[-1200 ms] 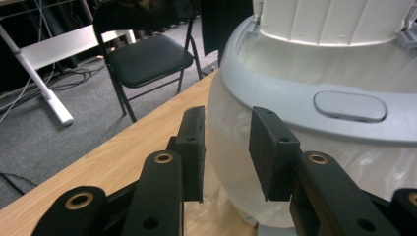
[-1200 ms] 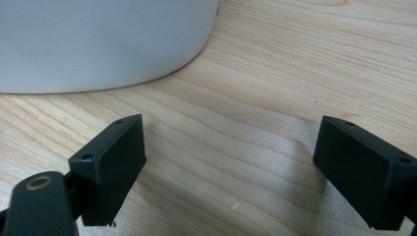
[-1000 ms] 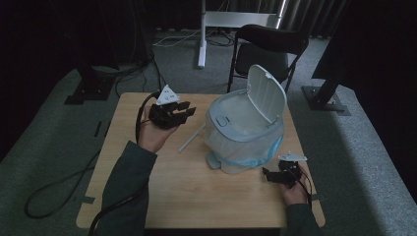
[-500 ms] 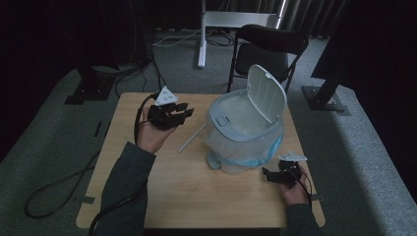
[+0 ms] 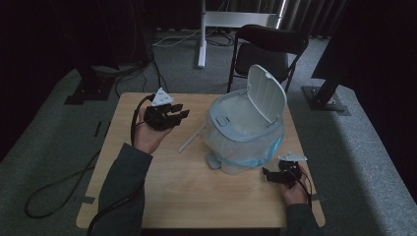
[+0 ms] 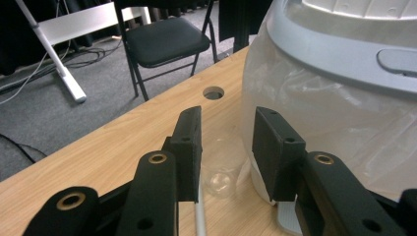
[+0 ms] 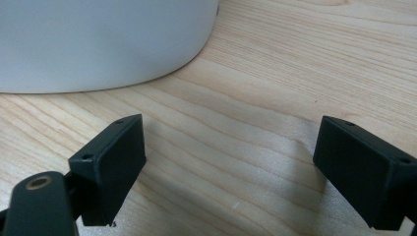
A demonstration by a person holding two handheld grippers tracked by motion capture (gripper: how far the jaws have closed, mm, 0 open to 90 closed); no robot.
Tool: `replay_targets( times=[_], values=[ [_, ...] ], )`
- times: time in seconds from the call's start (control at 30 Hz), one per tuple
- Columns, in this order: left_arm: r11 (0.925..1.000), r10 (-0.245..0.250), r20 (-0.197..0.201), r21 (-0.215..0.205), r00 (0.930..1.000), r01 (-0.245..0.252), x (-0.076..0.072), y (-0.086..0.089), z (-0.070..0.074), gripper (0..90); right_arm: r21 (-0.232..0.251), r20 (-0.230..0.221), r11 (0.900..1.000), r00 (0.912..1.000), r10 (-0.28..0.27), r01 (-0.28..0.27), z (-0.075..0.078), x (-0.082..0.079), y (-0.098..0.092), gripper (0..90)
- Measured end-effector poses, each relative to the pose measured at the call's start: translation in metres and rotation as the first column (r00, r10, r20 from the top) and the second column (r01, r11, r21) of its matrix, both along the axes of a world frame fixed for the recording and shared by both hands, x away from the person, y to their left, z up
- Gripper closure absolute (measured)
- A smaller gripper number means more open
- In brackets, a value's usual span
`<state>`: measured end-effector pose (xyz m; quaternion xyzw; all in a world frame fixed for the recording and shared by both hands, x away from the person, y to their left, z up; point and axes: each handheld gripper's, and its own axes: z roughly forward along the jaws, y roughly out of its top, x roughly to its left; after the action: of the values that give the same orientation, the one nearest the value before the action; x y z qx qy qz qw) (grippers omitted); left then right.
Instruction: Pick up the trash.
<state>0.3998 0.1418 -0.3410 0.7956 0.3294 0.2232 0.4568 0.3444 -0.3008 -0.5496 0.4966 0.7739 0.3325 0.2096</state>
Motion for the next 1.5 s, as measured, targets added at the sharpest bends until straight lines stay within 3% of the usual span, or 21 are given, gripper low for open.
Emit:
replay_targets(
  times=[1.5],
  values=[
    [0.9994,0.016,-0.093,0.031,0.9956,-0.013,0.031,-0.019,-0.051,57.0,0.000,0.000,1.000,1.0000,0.000,0.000,0.000,0.000,0.000,11.3]
  ],
)
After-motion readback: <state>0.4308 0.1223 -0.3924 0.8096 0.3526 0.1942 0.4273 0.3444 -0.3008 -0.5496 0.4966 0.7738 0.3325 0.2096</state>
